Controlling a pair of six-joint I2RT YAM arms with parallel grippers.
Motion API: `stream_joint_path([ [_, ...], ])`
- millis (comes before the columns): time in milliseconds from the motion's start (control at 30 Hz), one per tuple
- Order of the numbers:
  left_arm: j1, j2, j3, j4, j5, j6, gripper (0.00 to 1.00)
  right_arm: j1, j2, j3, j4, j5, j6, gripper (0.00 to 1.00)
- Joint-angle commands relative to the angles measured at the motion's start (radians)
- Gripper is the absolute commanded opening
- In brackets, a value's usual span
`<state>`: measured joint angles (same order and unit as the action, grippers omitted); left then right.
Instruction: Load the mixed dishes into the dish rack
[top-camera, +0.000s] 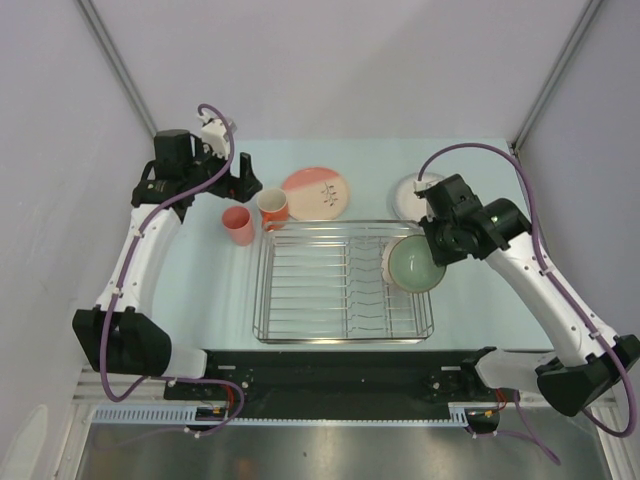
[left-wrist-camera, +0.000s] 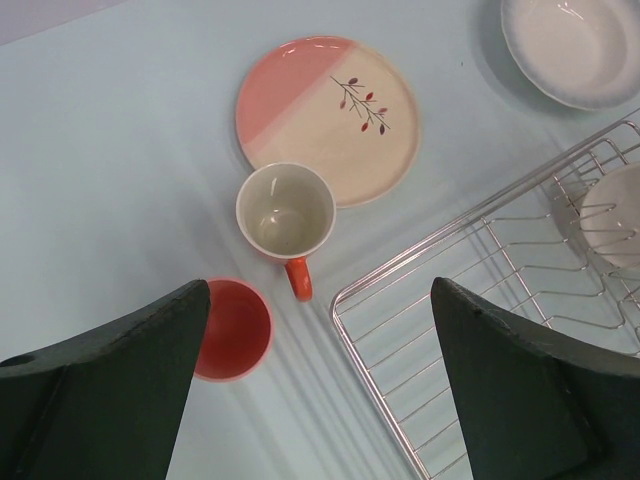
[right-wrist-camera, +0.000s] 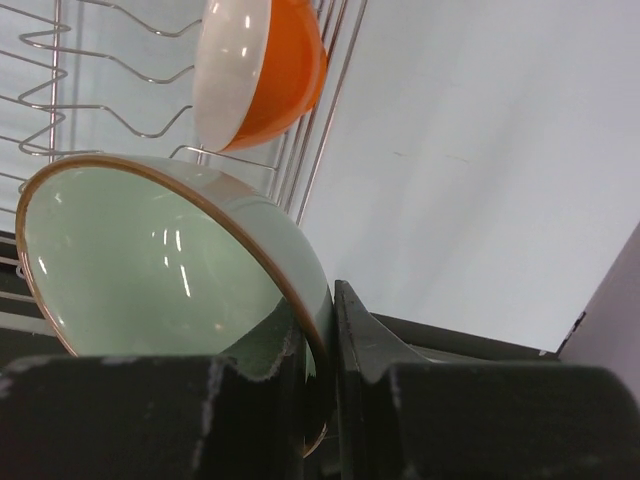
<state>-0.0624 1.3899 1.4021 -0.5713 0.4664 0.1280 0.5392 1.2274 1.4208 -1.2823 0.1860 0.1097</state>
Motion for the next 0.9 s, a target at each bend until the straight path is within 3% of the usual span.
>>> stream_joint_path([
  [0, 0.004, -0.017, -0.002, 0.008, -0.012, -0.019, 0.98, 0.004, -0.020, 0.010, 0.035, 0.052, -0.005, 0.00],
  [233, 0.006, -0.025, -0.011, 0.001, -0.040, 0.004, 0.98, 0.057, 0.064, 0.023, 0.031, 0.217, -0.031, 0.00],
  [500, -0.017, 0.024, -0.012, 0.040, -0.011, -0.025, 0.97, 0.097, 0.135, 0.033, 0.024, 0.224, -0.050, 0.00],
  [867, -0.230, 0.323, 0.287, 0.045, 0.067, 0.002, 0.95, 0.111, 0.250, 0.035, 0.024, 0.242, -0.050, 0.00],
])
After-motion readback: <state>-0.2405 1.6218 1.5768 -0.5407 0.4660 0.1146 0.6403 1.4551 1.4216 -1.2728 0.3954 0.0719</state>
